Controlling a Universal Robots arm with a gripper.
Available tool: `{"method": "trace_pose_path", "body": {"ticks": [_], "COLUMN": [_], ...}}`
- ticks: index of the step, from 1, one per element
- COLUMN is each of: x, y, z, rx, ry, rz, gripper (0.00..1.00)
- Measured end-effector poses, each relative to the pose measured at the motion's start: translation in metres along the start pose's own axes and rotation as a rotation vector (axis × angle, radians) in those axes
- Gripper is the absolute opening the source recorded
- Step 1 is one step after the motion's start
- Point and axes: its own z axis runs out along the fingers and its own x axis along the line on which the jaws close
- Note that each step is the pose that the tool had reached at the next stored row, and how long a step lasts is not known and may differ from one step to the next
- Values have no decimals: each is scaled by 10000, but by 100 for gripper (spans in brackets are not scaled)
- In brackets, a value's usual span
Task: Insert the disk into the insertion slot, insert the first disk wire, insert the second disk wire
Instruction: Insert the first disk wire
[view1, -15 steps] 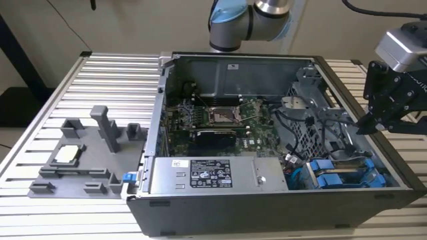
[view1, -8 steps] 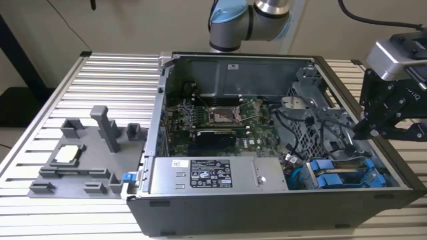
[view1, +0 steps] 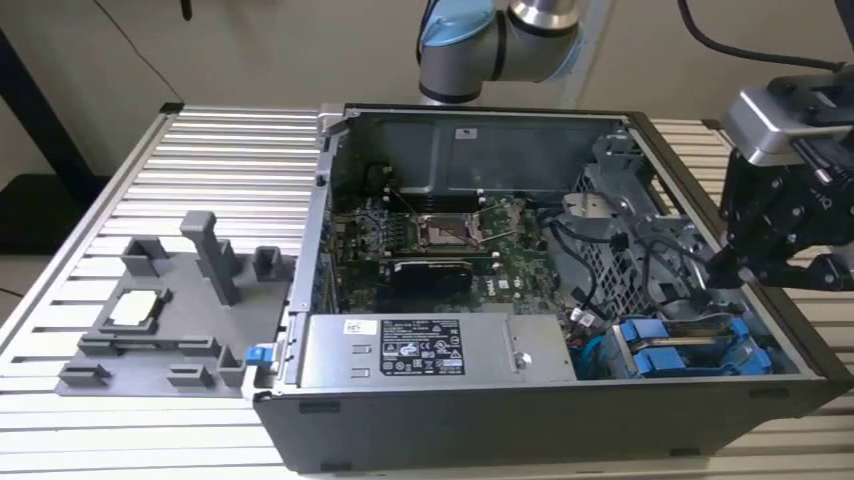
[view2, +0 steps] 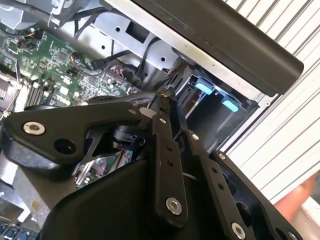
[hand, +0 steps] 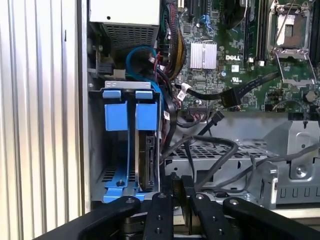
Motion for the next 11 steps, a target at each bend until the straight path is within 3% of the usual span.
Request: {"method": "trace_pose_path", "body": {"ticks": [3,5,7,11], "x": [1,2,3,6], "y": [1,1,2,2], "z": [7,12,28,97], "rx": [-19,-95,-135,-139], "ry": [201,310,366,382], "rz": [27,32,34,32], "gripper": [19,19,19,19]}}
